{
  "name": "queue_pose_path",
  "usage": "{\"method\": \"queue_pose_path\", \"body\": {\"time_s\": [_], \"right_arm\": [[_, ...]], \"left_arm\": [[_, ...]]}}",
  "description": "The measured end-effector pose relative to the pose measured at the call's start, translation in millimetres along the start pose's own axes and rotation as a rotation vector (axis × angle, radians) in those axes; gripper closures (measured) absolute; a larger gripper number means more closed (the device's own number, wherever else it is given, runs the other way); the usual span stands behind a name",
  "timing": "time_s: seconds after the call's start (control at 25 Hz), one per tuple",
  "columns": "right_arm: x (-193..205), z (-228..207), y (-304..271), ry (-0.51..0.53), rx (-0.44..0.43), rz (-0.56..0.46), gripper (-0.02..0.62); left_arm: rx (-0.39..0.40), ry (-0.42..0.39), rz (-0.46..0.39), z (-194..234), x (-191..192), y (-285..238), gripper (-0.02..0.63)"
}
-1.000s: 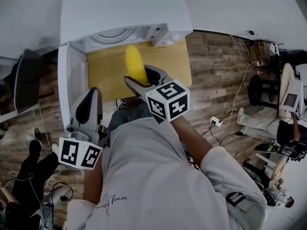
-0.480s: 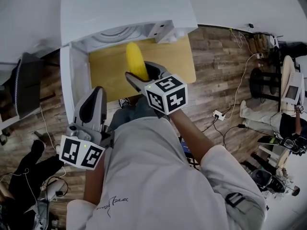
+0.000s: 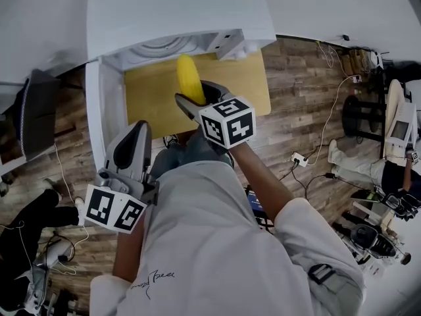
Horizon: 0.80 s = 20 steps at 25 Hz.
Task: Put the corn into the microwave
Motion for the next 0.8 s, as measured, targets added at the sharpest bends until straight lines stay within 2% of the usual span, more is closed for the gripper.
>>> {"method": "queue_pose_path", "body": {"time_s": [0.8], "right_arm": [[4.6, -20.4, -58.7, 0.008, 0.032, 0.095, 0.334]], "left_arm": [[-0.008, -0.005, 0.019, -5.1, 5.8, 2.6, 0.618]]}}
Point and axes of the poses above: the fingertips, and each gripper's own axes: y backward along the fingers, z to its left, x out of its underside, the point moved 4 cm from there along y, backward along the fingers, and after that the axes turned 14 degrees about x, right-handed, at the moved point
